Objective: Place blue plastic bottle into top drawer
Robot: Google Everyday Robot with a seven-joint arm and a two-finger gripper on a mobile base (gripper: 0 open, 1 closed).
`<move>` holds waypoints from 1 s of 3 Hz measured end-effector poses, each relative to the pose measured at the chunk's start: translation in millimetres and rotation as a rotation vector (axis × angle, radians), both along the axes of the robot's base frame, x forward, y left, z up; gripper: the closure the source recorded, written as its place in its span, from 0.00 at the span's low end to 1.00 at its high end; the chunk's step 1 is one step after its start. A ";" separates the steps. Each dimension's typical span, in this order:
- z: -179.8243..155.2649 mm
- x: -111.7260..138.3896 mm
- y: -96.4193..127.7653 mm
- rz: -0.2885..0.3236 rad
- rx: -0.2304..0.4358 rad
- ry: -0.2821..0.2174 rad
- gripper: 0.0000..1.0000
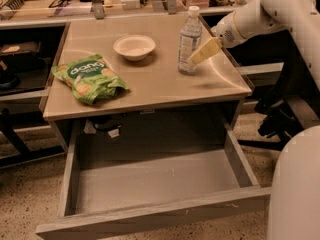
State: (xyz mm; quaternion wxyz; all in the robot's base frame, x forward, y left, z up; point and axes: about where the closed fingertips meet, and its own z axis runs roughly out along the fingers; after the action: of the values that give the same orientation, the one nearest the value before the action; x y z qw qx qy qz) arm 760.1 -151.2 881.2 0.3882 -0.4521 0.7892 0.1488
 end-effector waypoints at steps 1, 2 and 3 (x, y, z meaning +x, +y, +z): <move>-16.6 3.8 19.6 0.039 0.026 0.009 0.00; -26.6 8.7 37.0 0.072 0.043 0.019 0.00; -27.0 9.0 37.5 0.073 0.043 0.020 0.18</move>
Offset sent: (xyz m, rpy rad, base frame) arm 0.0150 0.0516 -0.0317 0.0623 0.0214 0.1048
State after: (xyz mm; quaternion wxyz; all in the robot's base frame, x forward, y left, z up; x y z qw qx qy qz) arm 769.1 -113.7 854.2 0.3845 -0.4706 0.7725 0.1843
